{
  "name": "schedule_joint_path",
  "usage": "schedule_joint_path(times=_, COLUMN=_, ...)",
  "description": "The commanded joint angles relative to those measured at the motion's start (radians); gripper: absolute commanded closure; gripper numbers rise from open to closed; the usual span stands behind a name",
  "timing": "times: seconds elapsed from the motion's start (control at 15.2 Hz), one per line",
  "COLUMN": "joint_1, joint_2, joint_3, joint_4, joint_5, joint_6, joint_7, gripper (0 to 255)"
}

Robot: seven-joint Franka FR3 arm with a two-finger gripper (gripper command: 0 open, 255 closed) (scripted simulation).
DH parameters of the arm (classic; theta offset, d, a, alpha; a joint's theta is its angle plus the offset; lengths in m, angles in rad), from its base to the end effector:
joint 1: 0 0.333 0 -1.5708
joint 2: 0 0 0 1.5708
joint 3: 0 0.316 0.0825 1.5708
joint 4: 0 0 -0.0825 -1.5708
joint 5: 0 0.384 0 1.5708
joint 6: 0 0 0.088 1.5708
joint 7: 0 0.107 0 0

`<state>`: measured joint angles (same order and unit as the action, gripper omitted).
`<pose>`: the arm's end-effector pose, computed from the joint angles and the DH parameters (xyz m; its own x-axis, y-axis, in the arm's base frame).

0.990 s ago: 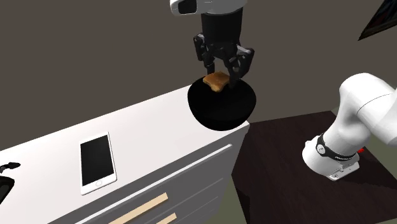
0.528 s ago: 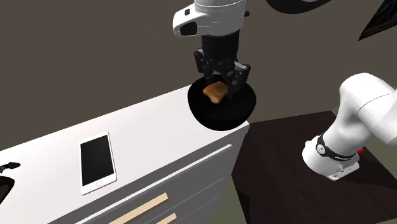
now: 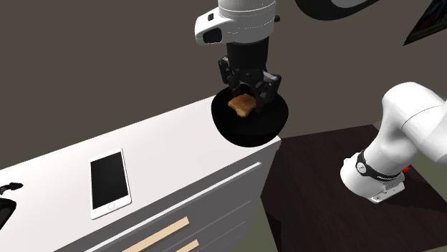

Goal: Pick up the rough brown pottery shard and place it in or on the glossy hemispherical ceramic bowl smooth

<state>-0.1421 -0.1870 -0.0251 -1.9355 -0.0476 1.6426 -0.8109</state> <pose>0.4833 -0.0873 0.5565 0.7901 0.6042 -0.1035 0.6028 -0.7965 -0.0477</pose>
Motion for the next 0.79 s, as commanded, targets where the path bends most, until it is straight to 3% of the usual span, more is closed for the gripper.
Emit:
schedule_joint_path(times=0.0, joint_1=0.0, joint_2=0.0, joint_3=0.0, joint_4=0.0, joint_5=0.0, joint_6=0.0, joint_7=0.0, gripper=0)
schedule_joint_path(times=0.33, joint_1=0.0, joint_2=0.0, joint_3=0.0, joint_4=0.0, joint_5=0.0, joint_6=0.0, joint_7=0.0, gripper=0)
schedule_joint_path(times=0.59, joint_1=0.002, joint_2=0.032, joint_3=0.003, joint_4=0.161, joint_5=0.002, joint_6=-0.129, joint_7=-0.001, gripper=0)
schedule_joint_path(times=0.73, joint_1=0.002, joint_2=0.031, joint_3=0.003, joint_4=0.161, joint_5=0.002, joint_6=-0.129, joint_7=-0.001, gripper=0)
